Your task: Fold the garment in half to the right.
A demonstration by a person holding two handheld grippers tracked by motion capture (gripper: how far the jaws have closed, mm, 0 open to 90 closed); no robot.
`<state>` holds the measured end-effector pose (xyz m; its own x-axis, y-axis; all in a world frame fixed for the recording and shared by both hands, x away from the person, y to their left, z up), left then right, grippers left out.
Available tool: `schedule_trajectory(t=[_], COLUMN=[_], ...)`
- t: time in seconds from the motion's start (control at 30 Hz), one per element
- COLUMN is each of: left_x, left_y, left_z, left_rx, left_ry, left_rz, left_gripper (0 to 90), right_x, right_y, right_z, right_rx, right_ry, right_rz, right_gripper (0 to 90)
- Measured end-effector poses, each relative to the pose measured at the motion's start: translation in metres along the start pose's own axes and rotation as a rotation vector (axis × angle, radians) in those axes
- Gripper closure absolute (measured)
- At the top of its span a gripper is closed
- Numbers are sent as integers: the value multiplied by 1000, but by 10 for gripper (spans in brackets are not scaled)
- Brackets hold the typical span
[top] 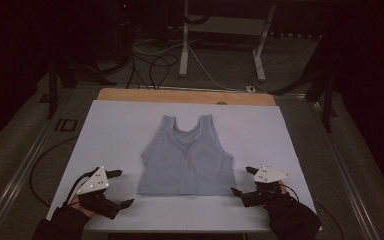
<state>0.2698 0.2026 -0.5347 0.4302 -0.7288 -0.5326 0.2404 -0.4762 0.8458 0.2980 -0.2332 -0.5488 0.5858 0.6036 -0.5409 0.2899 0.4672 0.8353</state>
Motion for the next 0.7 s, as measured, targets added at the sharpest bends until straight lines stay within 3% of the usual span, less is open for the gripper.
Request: schedule_trajectory(t=[0.23, 0.7], left_x=[-3, -10], left_y=[10, 34], left_z=[0, -1], left_rx=[35, 74], left_ry=[-6, -24], left_rz=[-22, -36], left_gripper=[4, 4], right_x=[-3, -4], right_y=[13, 65], right_z=[0, 5], right_rx=[-21, -77], right_ry=[-2, 6], right_rz=[2, 67], right_gripper=[85, 85])
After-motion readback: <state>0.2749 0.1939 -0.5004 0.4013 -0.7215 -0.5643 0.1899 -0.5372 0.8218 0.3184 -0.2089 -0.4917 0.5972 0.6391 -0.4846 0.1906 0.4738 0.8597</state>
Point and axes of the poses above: each handheld gripper's, and its own axes: x roughly forward along the jaws, y roughly out of its top, z roughly to its right, the point moved 5 cm from there along x, roughly forward along the jaws, and after that the axes turned 1 degree about -y, right-handed, at the moved point
